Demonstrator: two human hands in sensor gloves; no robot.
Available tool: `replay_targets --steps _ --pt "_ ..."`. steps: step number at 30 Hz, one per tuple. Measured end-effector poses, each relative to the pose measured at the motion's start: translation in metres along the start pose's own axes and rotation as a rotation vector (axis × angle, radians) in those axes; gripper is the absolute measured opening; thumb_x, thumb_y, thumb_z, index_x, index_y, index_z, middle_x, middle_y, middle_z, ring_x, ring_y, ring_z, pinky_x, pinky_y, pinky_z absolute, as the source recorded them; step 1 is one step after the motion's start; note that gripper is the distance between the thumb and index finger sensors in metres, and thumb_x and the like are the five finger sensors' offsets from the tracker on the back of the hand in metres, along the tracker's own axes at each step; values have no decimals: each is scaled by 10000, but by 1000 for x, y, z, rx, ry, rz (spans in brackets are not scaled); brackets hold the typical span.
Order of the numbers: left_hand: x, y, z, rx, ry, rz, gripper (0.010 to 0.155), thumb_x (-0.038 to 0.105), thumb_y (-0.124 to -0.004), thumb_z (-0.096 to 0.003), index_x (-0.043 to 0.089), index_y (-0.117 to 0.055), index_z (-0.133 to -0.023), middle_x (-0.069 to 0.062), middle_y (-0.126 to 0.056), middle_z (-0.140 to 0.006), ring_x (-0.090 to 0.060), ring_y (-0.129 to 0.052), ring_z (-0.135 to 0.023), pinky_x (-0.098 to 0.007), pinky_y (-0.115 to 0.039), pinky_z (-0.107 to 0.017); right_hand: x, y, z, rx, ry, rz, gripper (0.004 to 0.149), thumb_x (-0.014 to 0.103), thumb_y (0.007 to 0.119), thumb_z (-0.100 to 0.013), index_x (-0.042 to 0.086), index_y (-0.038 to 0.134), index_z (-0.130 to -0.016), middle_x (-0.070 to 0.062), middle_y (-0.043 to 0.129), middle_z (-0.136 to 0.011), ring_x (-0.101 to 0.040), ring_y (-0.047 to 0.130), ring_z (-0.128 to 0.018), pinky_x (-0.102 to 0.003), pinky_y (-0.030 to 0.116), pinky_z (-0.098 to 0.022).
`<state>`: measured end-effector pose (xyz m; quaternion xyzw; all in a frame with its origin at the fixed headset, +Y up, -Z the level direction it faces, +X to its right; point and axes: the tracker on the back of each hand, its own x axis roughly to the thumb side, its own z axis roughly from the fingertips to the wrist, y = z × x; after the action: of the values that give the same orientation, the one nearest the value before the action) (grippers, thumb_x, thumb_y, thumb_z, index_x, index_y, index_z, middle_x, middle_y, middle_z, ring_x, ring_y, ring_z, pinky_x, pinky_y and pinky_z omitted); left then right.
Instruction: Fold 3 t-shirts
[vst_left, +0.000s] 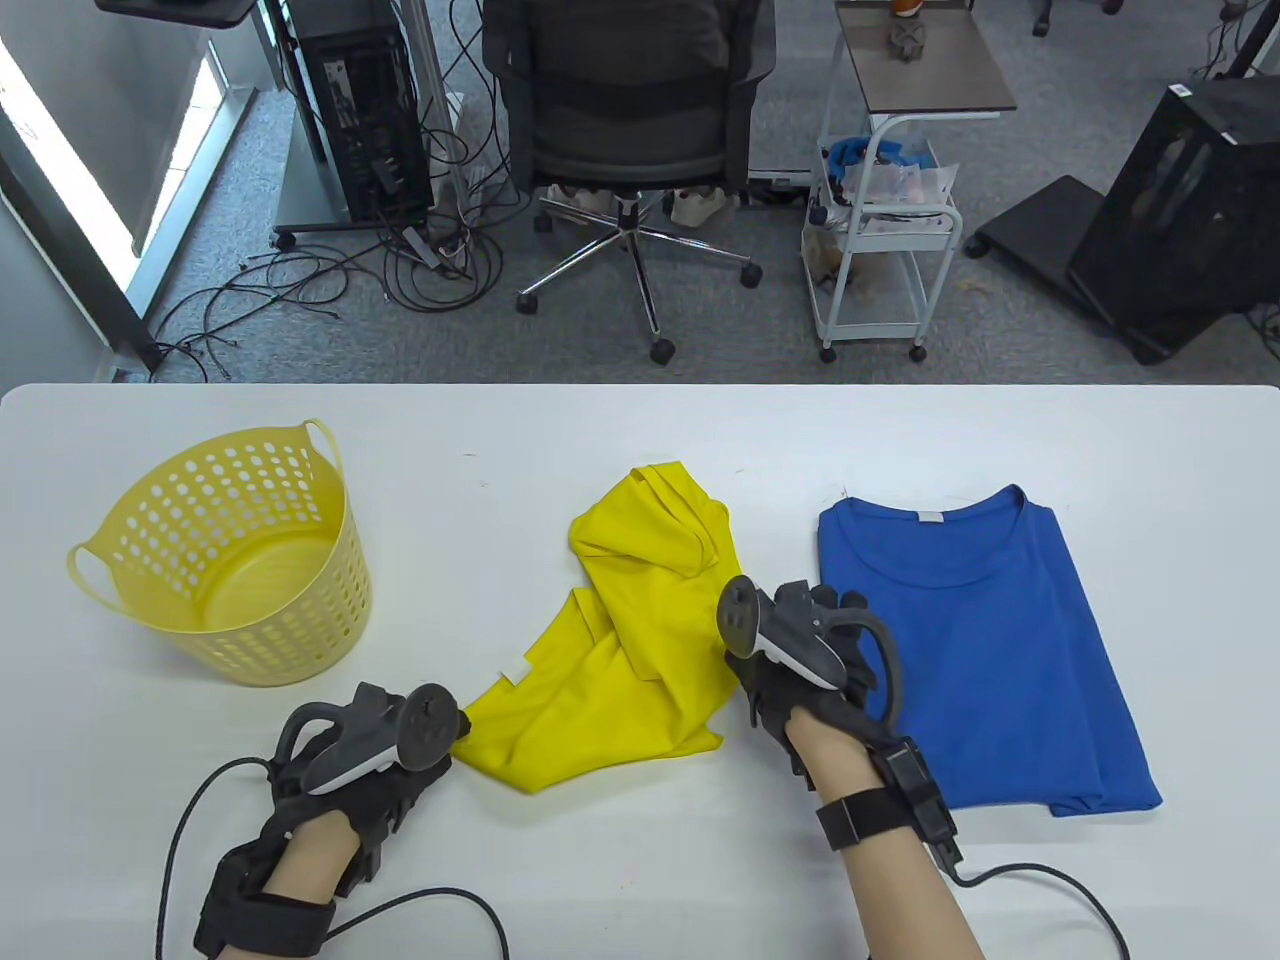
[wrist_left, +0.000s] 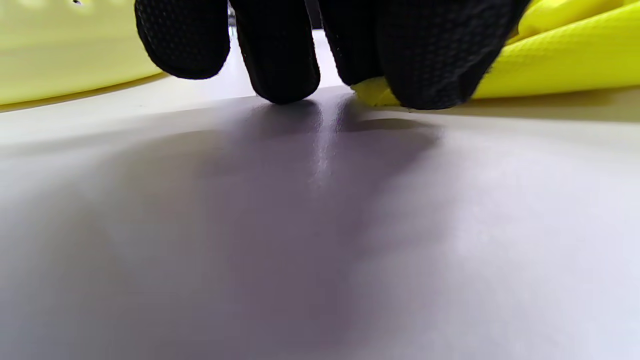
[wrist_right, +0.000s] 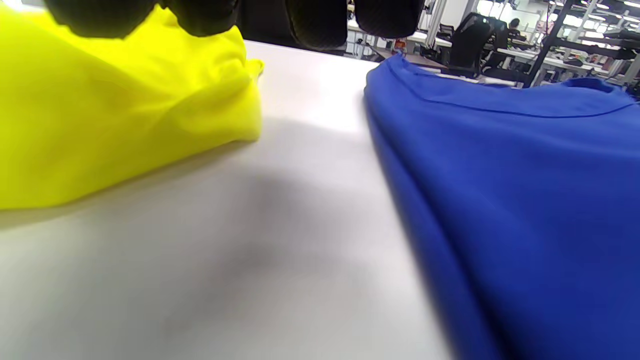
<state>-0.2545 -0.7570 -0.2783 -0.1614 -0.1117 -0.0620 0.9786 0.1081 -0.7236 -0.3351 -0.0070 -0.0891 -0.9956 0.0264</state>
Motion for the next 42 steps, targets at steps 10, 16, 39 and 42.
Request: replay_targets --steps 10,16,39,42 --pt "1 -3 -3 154 42 -78 602 472 -864 -337 424 -662 -902 119 -749 -943 -182 -827 -826 -458 -746 -626 -45 24 51 -36 10 -163 586 487 726 -409 362 580 -963 -147 534 -1083 -503 484 -1002 -730 296 -718" --pt "0 -5 -2 158 48 -77 445 481 -845 -347 435 -769 -783 132 -834 -865 -173 -865 -788 -451 -771 -601 -55 25 51 -45 26 -235 589 483 726 -411 350 580 -965 -148 533 -1080 -504 481 -1000 -731 289 -718" --pt "-13 50 20 348 41 374 396 451 -786 -392 376 -803 -780 82 -900 -758 -139 -898 -711 -371 -809 -601 -61 25 53 -57 27 -275 610 485 724 -410 325 566 -977 -141 551 -1074 -500 500 -996 -732 299 -718" --pt "-13 69 21 362 44 464 404 436 -761 -401 320 -790 -787 40 -889 -739 -169 -883 -684 -388 -800 -586 -61 24 53 -62 24 -284 614 486 723 -410 325 560 -979 -139 547 -1075 -499 500 -996 -731 300 -718"
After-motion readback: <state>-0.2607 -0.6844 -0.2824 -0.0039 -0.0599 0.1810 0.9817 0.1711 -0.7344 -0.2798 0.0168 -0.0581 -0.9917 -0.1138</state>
